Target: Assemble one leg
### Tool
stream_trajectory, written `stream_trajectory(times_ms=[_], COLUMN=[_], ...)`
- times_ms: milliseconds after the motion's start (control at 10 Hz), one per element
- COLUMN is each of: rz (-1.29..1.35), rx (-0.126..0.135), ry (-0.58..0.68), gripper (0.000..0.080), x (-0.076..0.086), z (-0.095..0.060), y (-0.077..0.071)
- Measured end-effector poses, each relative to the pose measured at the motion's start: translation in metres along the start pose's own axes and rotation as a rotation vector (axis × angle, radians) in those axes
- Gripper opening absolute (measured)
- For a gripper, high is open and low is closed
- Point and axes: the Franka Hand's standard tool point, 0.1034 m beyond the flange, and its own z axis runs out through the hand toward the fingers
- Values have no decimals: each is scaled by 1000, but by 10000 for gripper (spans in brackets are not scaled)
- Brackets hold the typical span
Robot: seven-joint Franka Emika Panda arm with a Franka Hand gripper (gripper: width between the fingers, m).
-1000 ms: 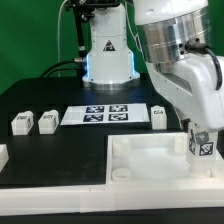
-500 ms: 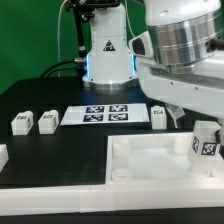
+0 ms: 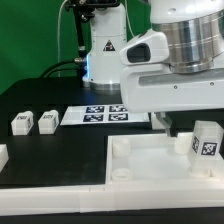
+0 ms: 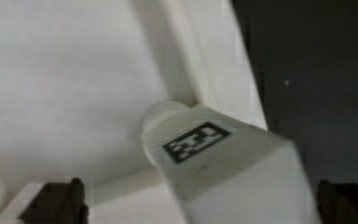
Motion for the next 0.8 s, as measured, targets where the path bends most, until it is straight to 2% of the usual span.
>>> stream_trajectory(times_ms=[300,400,500,600,800], rz=[49,95,211,324,472], rx=[4,8,16,18,20], ry=[-1,-2,-5,-8,-11], gripper=[618,434,434,300,300], x=[-1,-1,-1,-2,-2], z=[0,0,0,1,1], y=[-2,-3,-4,-4,-4])
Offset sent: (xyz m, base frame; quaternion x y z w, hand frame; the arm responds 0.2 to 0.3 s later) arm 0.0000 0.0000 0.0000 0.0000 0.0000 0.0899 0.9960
